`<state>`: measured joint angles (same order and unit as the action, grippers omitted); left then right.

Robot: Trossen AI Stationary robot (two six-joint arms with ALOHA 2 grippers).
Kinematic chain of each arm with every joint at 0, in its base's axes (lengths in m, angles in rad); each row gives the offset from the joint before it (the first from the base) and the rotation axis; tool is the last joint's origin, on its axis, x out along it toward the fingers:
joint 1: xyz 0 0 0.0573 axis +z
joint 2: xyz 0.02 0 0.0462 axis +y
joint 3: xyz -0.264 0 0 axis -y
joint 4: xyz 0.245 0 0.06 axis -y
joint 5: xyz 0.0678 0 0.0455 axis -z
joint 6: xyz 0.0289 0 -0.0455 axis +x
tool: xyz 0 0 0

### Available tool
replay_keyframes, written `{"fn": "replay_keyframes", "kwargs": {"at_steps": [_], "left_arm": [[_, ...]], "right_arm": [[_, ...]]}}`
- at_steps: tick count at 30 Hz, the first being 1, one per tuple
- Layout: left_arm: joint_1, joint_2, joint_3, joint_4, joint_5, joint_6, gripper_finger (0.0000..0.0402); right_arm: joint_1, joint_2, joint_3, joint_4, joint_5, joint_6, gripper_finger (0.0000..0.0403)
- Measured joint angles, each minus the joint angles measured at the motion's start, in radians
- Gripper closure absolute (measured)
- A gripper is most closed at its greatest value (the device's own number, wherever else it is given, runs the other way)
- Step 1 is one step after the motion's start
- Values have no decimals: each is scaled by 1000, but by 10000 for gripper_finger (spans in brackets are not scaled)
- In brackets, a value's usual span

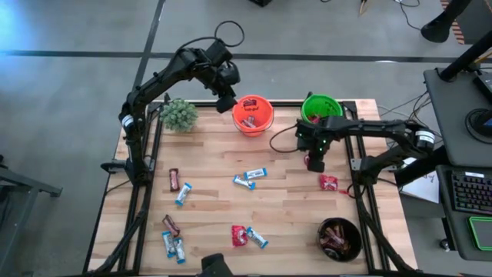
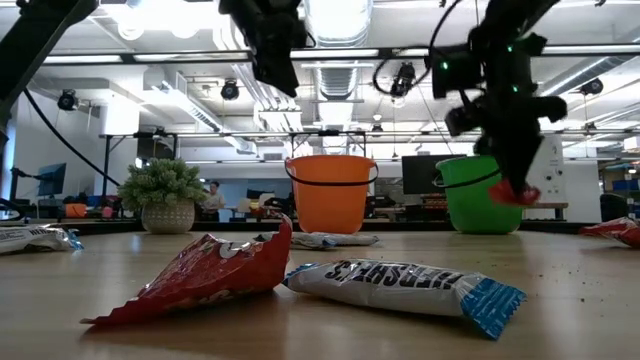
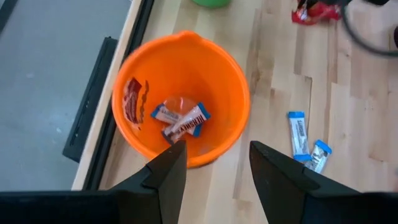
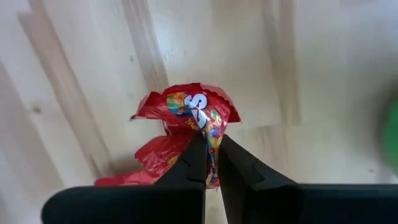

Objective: Organize candy in baskets
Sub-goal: Put the red candy into the green bucket

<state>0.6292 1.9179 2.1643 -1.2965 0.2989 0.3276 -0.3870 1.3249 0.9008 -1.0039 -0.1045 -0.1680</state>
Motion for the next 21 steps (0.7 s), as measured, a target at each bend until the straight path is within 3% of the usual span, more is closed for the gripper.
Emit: {"fn": "replay_keyframes", "kwargs": {"at_steps": [7, 17, 21], "left_arm": [[0, 0, 0, -72, 0, 3, 244], [0, 0, 0, -77, 0, 30, 244], [0, 0, 0, -77, 0, 30, 244]], "right_arm": [[0, -23, 184, -92, 47, 59, 393], [-87, -22, 489, -247, 320, 133, 394], [-155, -22, 579, -306, 375, 132, 394]]}}
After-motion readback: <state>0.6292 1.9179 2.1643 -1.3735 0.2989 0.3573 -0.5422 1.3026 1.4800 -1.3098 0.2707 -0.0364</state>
